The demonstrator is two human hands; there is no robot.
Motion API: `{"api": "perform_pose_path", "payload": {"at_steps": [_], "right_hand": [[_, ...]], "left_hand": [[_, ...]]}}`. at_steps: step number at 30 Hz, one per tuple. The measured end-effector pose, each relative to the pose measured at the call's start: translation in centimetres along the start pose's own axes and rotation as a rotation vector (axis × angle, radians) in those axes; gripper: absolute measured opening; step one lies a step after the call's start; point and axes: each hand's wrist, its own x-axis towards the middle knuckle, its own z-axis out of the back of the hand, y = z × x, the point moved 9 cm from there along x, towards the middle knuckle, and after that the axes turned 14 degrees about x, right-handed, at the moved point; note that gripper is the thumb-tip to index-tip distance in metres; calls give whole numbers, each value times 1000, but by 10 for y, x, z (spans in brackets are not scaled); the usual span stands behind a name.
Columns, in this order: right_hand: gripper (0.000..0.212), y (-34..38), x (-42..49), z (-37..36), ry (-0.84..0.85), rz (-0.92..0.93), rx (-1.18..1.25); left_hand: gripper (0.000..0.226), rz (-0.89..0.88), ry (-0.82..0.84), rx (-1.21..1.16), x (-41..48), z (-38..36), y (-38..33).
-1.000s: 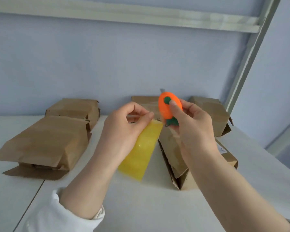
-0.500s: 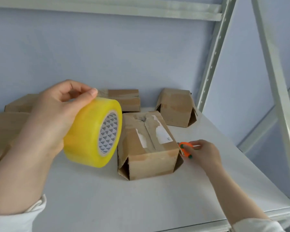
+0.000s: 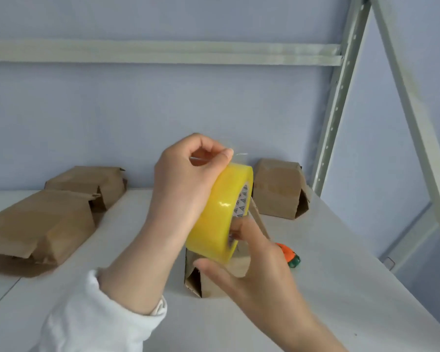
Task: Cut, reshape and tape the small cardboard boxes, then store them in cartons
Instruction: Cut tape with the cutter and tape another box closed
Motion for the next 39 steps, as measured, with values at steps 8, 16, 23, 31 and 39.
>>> {"api": "perform_pose_path", "payload": {"at_steps": [8, 16, 23, 31, 39], "right_hand": [[27, -17, 28, 25, 103, -168, 281], [76, -43, 32, 14, 69, -304, 197], [72, -40, 48, 16, -133, -242, 208], [75, -40, 55, 10, -147, -245, 262], [73, -45, 50, 14, -146, -253, 253]], "left_hand": [[13, 159, 334, -121, 37, -44, 55], [16, 236, 610, -250, 58, -85, 73], [22, 169, 677, -178, 73, -110, 88], [33, 182, 951, -157, 72, -119, 104], [9, -172, 567, 81, 94, -85, 70]]}}
